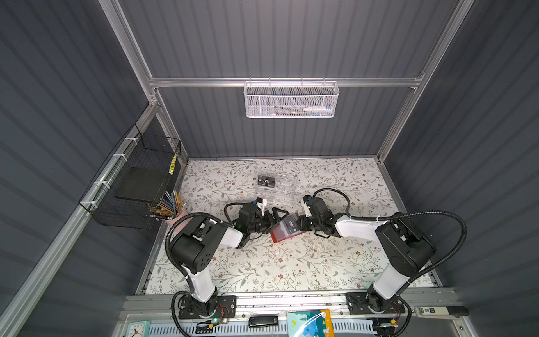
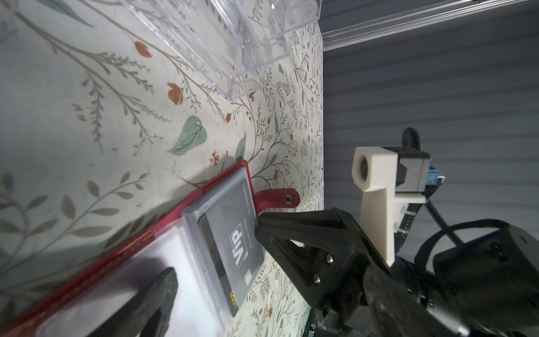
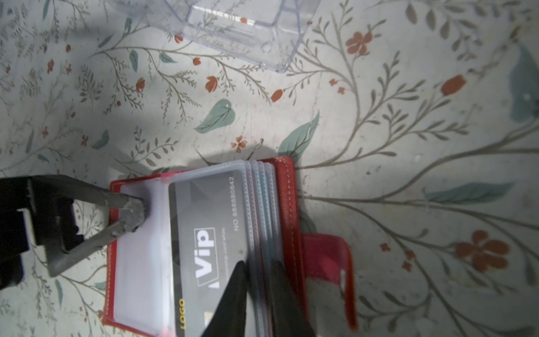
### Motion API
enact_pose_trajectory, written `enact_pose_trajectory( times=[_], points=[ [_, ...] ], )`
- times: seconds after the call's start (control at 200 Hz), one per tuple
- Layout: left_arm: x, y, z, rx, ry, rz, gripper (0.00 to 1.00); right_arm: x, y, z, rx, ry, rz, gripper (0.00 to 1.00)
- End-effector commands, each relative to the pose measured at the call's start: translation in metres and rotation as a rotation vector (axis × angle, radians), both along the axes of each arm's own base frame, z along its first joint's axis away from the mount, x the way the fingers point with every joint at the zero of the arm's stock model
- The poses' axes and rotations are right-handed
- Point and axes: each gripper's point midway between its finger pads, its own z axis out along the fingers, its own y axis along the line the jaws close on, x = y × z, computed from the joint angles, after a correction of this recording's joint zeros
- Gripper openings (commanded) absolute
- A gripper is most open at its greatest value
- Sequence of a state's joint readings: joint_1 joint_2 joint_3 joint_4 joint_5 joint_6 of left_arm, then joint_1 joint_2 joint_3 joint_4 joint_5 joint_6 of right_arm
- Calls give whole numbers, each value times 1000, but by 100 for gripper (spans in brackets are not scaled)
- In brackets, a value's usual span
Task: Take the credit cards out of the card holder
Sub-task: Take out the credit card from the card slot.
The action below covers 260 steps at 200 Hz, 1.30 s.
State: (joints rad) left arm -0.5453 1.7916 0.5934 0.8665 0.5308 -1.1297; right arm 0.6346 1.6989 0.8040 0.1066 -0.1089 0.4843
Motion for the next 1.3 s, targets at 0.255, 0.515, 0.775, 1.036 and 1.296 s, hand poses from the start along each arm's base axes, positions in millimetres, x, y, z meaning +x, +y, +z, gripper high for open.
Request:
enact_pose_trajectory(
  times=[0.255, 0.515, 0.775, 1.036, 1.296],
  points=[
    [1, -6, 0, -16, -5, -3, 100, -28, 5, -22, 20, 109, 11, 5],
    [-1, -7, 0, -33, -1, -6, 100, -35, 14, -23, 58, 136, 27, 0],
    [-3, -6, 0, -17, -4, -13, 99, -40, 22, -26, 78, 153, 43, 0],
    [-9, -3, 0, -13, -5, -21, 92, -42, 29, -25, 113, 161, 52, 0],
    [-19, 1, -3, 24, -14, -50, 86, -42, 33, -25, 143, 167, 54, 0]
  ],
)
